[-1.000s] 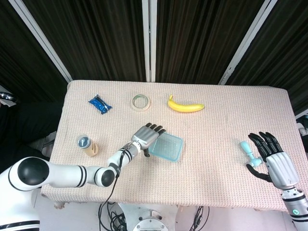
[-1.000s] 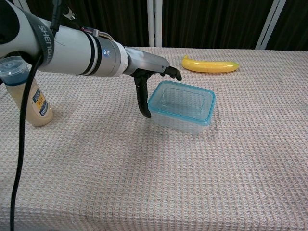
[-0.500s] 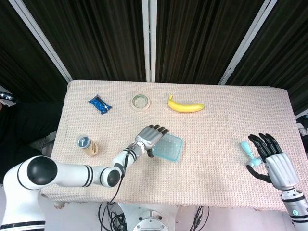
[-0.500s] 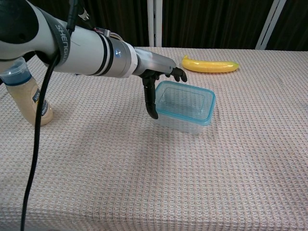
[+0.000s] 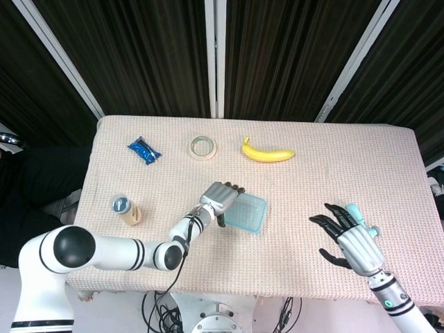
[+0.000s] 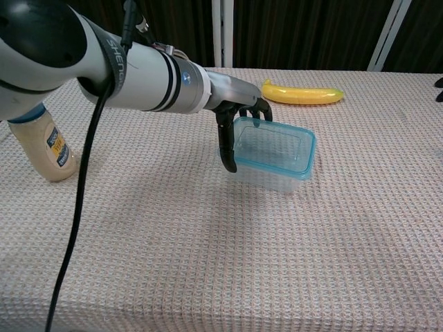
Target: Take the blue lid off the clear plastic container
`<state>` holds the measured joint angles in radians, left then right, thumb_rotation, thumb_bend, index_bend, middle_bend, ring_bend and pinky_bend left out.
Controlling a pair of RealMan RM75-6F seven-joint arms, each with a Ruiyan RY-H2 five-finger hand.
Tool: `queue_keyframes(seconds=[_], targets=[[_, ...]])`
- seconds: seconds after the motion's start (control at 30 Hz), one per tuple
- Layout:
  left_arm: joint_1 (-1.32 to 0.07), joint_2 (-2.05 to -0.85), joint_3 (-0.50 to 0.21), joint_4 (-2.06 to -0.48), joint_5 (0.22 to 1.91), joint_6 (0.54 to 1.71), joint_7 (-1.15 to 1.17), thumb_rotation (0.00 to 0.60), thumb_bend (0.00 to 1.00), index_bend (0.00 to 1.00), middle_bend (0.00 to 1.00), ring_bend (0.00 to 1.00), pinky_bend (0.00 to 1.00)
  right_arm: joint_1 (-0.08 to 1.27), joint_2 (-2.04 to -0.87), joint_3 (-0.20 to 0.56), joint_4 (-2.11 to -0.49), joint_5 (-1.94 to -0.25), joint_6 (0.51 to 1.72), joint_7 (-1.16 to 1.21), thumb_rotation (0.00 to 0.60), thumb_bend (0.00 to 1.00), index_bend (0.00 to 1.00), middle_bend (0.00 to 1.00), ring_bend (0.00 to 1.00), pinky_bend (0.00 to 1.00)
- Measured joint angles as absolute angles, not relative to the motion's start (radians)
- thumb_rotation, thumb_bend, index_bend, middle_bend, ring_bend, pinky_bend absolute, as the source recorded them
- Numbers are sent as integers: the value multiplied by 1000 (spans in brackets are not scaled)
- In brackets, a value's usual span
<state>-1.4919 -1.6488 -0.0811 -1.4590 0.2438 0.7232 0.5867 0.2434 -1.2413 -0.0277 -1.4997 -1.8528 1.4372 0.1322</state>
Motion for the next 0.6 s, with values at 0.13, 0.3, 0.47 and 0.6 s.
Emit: queue_keyframes(seconds=[0.13, 0.3, 0.47, 0.6], targets=[[-1503, -1665, -84, -1466, 223, 753, 605, 600, 0, 205, 254, 120, 292, 305, -1326, -15, -1476, -1849, 1360, 119, 600, 234, 192, 232, 11, 121], [-1510, -1670, -85, -1475, 198, 772, 623, 600, 0, 205, 257, 120, 300, 387, -1414, 6, -1424, -1828, 1262, 107, 600, 240, 204, 231, 11, 121], [-1505, -1675, -92, -1477, 183, 784, 628, 600, 0, 205, 259, 120, 303, 443, -1477, 13, -1363, -1817, 1217, 122, 600, 240, 214, 231, 12, 121], [-1503, -1679, -93, -1475, 176, 788, 636, 600, 0, 205, 259, 120, 304, 469, -1516, 11, -1322, -1816, 1203, 126, 600, 240, 220, 232, 12, 121]])
